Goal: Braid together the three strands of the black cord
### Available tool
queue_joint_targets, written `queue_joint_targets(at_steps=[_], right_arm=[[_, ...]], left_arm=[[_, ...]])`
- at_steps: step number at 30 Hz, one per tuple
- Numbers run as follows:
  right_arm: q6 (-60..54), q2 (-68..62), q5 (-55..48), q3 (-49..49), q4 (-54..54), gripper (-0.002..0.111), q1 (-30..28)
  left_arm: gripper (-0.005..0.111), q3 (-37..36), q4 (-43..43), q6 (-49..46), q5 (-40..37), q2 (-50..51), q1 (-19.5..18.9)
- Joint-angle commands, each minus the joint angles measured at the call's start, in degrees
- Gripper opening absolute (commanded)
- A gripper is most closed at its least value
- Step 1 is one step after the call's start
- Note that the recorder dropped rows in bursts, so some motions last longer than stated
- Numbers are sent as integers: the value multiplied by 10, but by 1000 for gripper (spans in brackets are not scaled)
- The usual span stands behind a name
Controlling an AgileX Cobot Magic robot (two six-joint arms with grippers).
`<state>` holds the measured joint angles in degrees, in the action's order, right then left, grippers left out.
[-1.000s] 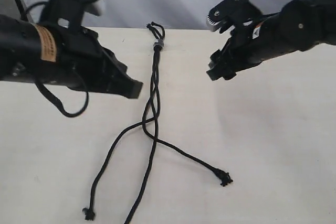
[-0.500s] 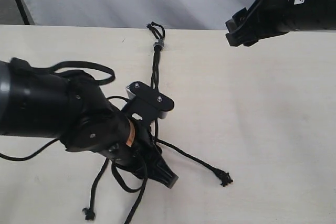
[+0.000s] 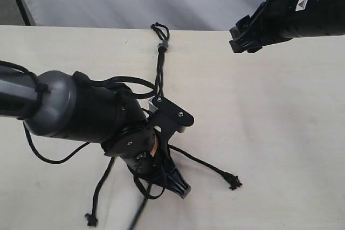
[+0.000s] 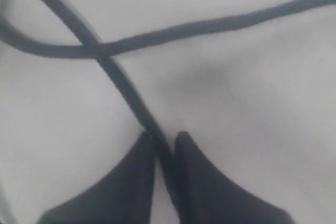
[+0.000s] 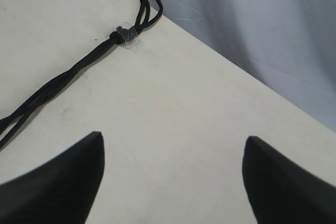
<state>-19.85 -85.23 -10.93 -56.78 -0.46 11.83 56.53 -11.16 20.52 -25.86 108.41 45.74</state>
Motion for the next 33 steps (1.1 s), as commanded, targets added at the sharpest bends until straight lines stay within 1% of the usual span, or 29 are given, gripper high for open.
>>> queue_joint_targets(at_steps=[1,3,5,7,10,12,16,21,25,27,31,33], right_arm=[[-5,0,11,2,5,69,-2],[-5,0,11,2,5,69,-2],[-7,0,10,2,5,69,-2],[-5,-1,6,2,5,69,-2],[-5,-1,6,2,5,69,-2],[-5,-2,6,2,5,69,-2],[-5,-3,6,2,5,69,-2],[-5,-3,10,2,5,69,-2],[-5,-3,14,2,5,69,-2],[-5,-3,16,2,5,69,-2],[-5,-3,16,2,5,69,-2],[-4,-3,16,2,5,69,-2]], left_arm=[[1,21,-12,-32,-71,-10,2],[1,40,-49,-48,-96,-27,-4],[1,50,-126,-71,-107,-37,-9],[1,50,-191,-73,-107,-38,-17],[1,50,-242,-97,-107,-31,-34],[1,50,-266,-98,-104,-24,-53],[1,45,-266,-100,-53,3,-96],[1,32,-295,-106,-6,39,-127],[1,32,-287,-106,-5,54,-130],[1,32,-261,-106,-1,56,-128],[1,32,-173,-114,-2,57,-120],[1,32,-109,-136,-16,55,-105]])
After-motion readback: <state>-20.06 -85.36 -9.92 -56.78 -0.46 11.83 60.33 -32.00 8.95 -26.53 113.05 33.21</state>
